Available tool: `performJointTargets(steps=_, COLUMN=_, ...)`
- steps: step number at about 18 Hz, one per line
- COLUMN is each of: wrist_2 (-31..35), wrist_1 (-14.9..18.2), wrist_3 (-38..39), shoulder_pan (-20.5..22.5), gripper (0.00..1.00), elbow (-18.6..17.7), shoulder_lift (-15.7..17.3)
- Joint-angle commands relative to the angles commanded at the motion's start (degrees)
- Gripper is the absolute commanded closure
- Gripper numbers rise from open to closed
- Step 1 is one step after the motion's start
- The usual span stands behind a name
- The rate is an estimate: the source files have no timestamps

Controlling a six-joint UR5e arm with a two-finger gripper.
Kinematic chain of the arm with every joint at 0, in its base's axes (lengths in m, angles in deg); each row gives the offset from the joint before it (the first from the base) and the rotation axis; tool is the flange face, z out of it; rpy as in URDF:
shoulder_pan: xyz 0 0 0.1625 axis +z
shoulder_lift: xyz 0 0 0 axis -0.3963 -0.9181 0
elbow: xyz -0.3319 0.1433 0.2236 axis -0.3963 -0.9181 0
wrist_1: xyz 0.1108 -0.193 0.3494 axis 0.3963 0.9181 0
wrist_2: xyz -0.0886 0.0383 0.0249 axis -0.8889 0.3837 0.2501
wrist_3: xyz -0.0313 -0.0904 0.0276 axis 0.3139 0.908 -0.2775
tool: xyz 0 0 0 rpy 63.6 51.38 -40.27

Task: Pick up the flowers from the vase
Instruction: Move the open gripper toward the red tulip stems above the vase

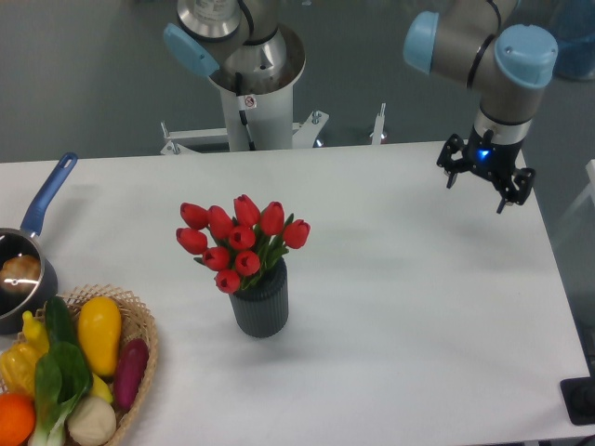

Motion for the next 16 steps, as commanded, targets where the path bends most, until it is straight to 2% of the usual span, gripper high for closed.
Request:
performJointTargets(steps=5, wrist_2=-3.24, wrist_1=-0.17, wrist_3=0.61, shoulder_pan=0.00, gripper=0.00, elbow=0.00, shoulder_lift=-0.26)
performJointTargets(steps=8, wrist_2=-5.62, wrist_1=-0.44, wrist_3=0.70, shoulder_pan=0.17, gripper=0.00, elbow=-2.01, shoulder_lift=-0.09)
performJointTargets(steps=12, wrist_2=-7.46, wrist_1=-0.35, wrist_3=0.35, shoulder_pan=0.18, gripper=0.00, elbow=-6.58, shoulder_lift=0.70)
performJointTargets(steps=16, wrist_2=-16.41, wrist_1=-0.18, wrist_3=0.18, shoulder_pan=-0.96, gripper=0.00, elbow=-8.78, shoulder_lift=2.19)
